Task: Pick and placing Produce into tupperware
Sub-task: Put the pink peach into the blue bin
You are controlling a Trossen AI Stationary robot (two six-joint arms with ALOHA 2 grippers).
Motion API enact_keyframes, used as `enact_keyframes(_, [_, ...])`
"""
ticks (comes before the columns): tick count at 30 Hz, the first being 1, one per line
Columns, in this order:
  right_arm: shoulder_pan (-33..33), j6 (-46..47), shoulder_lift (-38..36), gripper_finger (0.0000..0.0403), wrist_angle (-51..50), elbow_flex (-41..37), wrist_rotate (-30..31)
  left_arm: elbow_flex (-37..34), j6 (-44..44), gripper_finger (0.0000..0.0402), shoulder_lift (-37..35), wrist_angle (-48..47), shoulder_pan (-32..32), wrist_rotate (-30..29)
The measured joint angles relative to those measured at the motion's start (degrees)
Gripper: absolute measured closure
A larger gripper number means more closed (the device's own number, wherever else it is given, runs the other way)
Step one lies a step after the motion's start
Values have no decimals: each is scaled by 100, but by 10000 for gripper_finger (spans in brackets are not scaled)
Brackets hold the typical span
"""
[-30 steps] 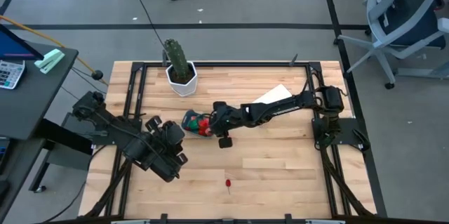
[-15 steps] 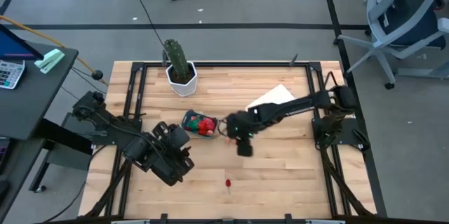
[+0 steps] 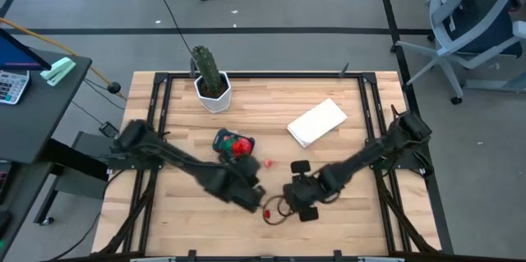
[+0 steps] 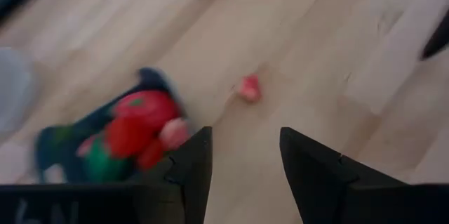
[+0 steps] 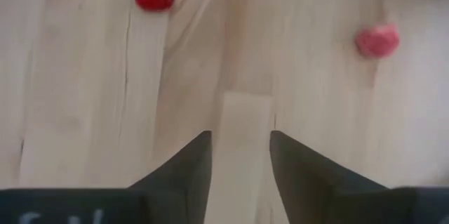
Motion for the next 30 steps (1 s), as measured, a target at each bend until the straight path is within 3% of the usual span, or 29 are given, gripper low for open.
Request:
enact_keyframes(7, [672, 926, -333, 264, -1332, 0, 1269, -4, 1308, 229, 710, 1388, 684, 914])
enact_keyframes(12, [1011, 2245, -809, 273, -2479, 0, 2155, -2, 1710, 229, 890, 1647, 1169, 1476])
enact_keyframes(20, [1549, 3470, -1569, 275, -3058, 0, 2803, 0, 1720, 229, 1303, 1687, 1537, 2389])
enact_keyframes(30, [2119, 3907, -1900, 276, -3064, 0, 3243, 4, 1918, 228, 1556, 1697, 1598, 2434])
